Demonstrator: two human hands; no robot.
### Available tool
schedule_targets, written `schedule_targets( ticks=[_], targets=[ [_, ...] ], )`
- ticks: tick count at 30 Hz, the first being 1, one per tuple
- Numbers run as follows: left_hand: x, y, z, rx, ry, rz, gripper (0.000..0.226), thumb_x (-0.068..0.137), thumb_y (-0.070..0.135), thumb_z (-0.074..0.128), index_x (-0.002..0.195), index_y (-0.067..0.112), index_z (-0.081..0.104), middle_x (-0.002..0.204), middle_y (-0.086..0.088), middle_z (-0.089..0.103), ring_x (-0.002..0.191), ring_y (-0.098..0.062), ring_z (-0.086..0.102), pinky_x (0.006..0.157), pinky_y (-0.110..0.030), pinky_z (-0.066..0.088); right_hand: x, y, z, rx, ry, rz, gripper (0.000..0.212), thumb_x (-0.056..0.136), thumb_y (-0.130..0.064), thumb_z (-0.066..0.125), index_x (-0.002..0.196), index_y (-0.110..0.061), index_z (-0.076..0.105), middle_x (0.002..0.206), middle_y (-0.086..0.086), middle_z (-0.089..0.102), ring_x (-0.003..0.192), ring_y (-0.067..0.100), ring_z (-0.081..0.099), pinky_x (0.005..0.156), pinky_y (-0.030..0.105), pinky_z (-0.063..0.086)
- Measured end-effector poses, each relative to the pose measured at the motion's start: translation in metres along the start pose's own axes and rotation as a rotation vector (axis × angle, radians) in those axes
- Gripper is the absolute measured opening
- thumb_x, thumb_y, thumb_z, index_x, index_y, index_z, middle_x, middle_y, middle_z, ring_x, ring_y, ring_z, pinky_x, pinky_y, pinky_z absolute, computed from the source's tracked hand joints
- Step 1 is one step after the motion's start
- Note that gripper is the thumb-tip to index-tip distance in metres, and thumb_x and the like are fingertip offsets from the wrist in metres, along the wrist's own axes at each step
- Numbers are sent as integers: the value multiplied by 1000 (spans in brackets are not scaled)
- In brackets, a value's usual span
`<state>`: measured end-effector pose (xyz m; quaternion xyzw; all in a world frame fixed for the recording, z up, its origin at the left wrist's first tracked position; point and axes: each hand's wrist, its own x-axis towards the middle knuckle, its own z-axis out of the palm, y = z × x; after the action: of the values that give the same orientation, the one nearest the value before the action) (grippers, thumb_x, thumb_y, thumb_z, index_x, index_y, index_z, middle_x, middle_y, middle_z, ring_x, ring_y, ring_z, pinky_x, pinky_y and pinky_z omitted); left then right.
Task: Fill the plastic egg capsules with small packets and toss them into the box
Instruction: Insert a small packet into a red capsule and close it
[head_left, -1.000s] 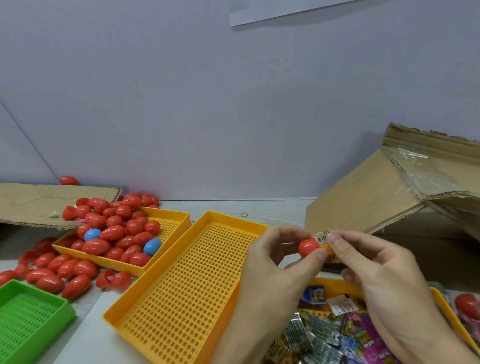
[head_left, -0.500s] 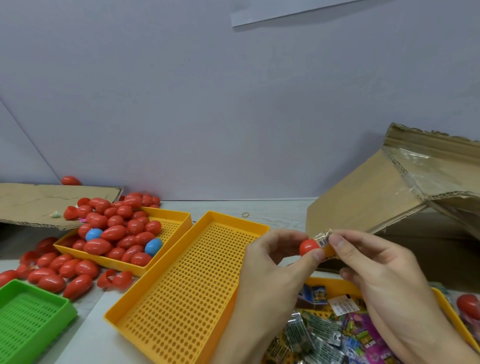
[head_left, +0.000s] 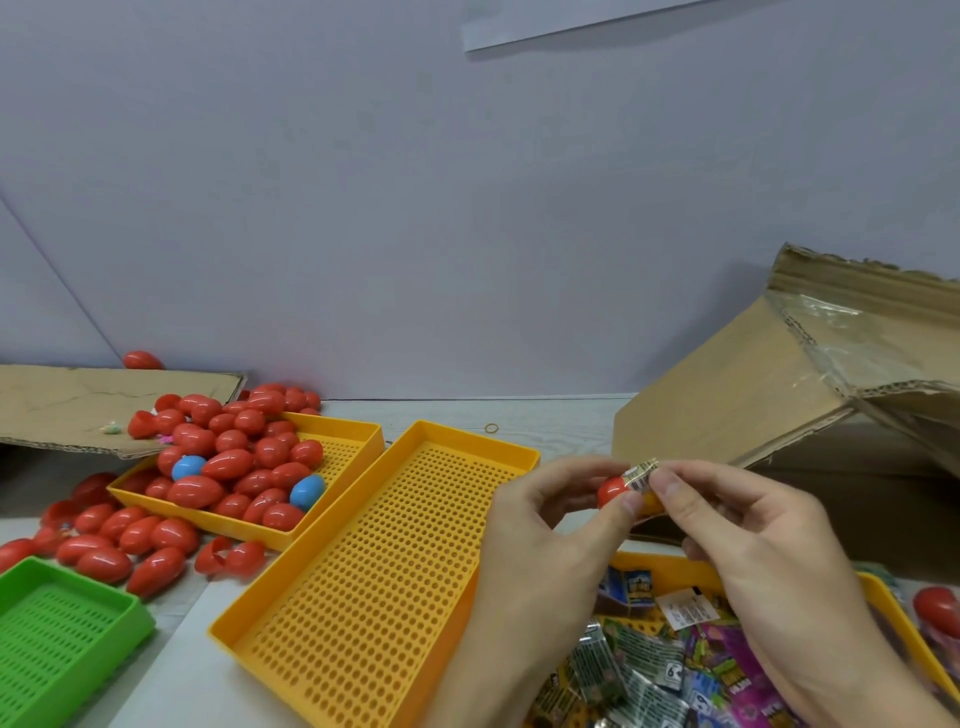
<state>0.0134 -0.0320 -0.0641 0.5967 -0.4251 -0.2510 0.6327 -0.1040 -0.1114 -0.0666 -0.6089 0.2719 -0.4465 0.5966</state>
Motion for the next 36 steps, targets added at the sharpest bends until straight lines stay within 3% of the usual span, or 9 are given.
schedule_targets(
  ticks=[3,7,14,17,21,26,28,31,36],
  targets=[
    [0,0,1,-12,7,-2,10,86,19,76,94,25,76,93,5,76,94,-12,72,86,-30,58,-1,2,0,-102,-7,-45,20,67,-45,67,85,-45,76,80,-7,75,74,-1,68,65,17,52],
    [1,-1,1,-60,63,-26,9,87,19,74,96,20,75,93,0,76,92,-13,71,84,-32,59,-3,6,1,-262,-44,-92,20,78,-37,72,98,-39,73,95,-10,70,89,10,68,67,32,58],
    [2,-3,6,-90,101,-57,5,85,14,76,89,14,73,86,-3,75,85,-16,72,76,-36,60,-4,12,8,-718,35,-294,45,68,-37,75,111,-37,61,101,-25,54,93,0,52,65,10,41],
    [2,-4,9,-93,80,-54,2,87,14,74,89,15,73,86,-4,74,86,-20,72,77,-38,59,-3,13,7,-818,121,-349,47,67,-25,83,111,-21,71,101,-16,52,95,9,51,72,20,41],
    [2,-2,10,-154,91,-60,16,88,20,73,89,6,65,84,-13,72,74,-13,69,68,-28,54,-5,9,10,-770,89,-394,44,63,-19,85,106,-16,74,95,-10,56,85,13,53,69,15,39],
    [2,0,12,-220,102,-104,20,89,17,71,91,2,58,86,-18,73,79,-27,70,87,-56,56,-7,9,10,-692,68,-417,46,61,-15,87,105,-21,75,98,-20,56,87,-3,52,74,2,38],
    [2,0,12,-217,102,-107,19,89,19,71,91,4,59,87,-18,74,83,-34,72,84,-53,56,-6,10,10,-676,87,-416,47,60,-16,88,104,-22,75,99,-21,56,88,-12,50,73,-2,35],
    [2,1,12,-211,100,-105,15,90,19,70,91,7,60,87,-18,74,85,-36,72,76,-46,57,-6,12,10,-662,113,-416,46,60,-18,88,103,-22,76,97,-19,59,86,-12,52,70,-3,35],
    [2,1,11,-192,100,-106,13,91,25,68,92,12,62,88,-14,75,88,-34,72,78,-60,54,-5,14,9,-617,120,-439,41,63,-27,86,102,-25,76,98,-20,60,86,-12,54,69,-2,37]
  ],
)
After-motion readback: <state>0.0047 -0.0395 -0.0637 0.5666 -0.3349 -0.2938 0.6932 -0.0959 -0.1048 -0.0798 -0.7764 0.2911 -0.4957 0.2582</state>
